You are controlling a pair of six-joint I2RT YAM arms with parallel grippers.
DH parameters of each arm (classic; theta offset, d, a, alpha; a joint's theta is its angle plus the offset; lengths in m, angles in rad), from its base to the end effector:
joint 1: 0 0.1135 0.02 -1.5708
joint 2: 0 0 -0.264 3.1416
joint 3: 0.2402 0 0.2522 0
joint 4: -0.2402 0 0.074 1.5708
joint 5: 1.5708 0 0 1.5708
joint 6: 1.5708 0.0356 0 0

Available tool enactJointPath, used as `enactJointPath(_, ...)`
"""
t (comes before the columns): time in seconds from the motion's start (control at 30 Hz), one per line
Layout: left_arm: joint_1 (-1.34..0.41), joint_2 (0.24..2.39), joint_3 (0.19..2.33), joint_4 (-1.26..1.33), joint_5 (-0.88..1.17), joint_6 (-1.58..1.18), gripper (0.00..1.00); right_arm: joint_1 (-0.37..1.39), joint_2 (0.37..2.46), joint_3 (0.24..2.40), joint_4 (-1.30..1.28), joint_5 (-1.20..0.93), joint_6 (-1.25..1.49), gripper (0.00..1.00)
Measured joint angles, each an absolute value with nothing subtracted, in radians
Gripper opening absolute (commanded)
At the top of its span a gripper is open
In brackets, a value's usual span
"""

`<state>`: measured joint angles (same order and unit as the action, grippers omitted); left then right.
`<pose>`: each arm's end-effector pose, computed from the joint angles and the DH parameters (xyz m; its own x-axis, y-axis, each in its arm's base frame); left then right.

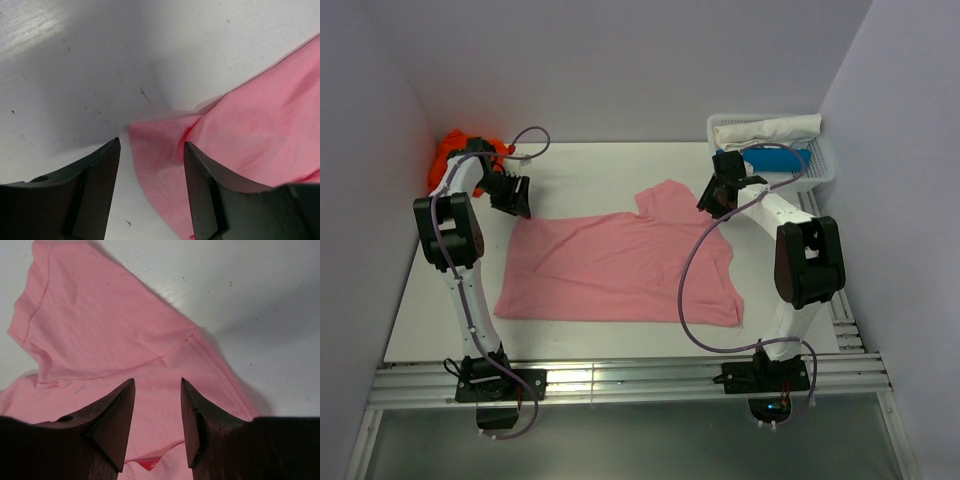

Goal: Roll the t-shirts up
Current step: Fold the tshirt

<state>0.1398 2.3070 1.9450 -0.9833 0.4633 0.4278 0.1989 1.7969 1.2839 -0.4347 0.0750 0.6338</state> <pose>0.4689 0.0499 0.1753 -0.8889 0.2497 -0.3842 0.3770 0.8750 -0.3036 0.3789 0.0736 0.2139 -0.7327 0.4547 -0.5063 0.3472 0.8897 0.2966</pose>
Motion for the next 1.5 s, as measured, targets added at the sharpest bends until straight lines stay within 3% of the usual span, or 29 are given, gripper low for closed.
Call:
enactJointPath(0.13, 0.133, 2.308, 1.933, -0.978, 0.456, 0.428, 0.54, 0.199, 1.803, 1.282, -0.417, 0.07, 0.634, 0.48)
enactJointPath(0.43, 0.114, 2.308, 1.903, -0.963, 0.439, 0.424, 0.1, 0.199, 1.804, 1.255, -0.4, 0.07, 0.634, 0.48)
enactJointPath(0.8, 0.113, 2.233, 1.797, -0.869, 0.355, 0.379, 0.09, 0.199, 1.808, 1.215, -0.38, 0.075, 0.636, 0.47)
enactJointPath(1.03, 0.114, 2.19, 1.778, -0.838, 0.327, 0.36, 0.15, 0.199, 1.84, 1.201, -0.366, 0.094, 0.638, 0.46)
enactJointPath(1.2, 0.114, 2.19, 1.779, -0.835, 0.312, 0.352, 0.16, 0.199, 1.86, 1.201, -0.367, 0.112, 0.637, 0.36)
enactJointPath(1.23, 0.114, 2.19, 1.781, -0.836, 0.308, 0.352, 0.18, 0.199, 1.86, 1.201, -0.367, 0.113, 0.636, 0.29)
enactJointPath(1.33, 0.115, 2.19, 1.784, -0.836, 0.295, 0.35, 0.18, 0.199, 1.862, 1.201, -0.369, 0.118, 0.636, 0.22)
enactJointPath(1.37, 0.116, 2.19, 1.787, -0.836, 0.289, 0.349, 0.18, 0.199, 1.864, 1.201, -0.371, 0.121, 0.636, 0.13)
enactJointPath(1.5, 0.123, 2.19, 1.8, -0.836, 0.278, 0.349, 0.19, 0.199, 1.869, 1.201, -0.383, 0.129, 0.637, 0.06)
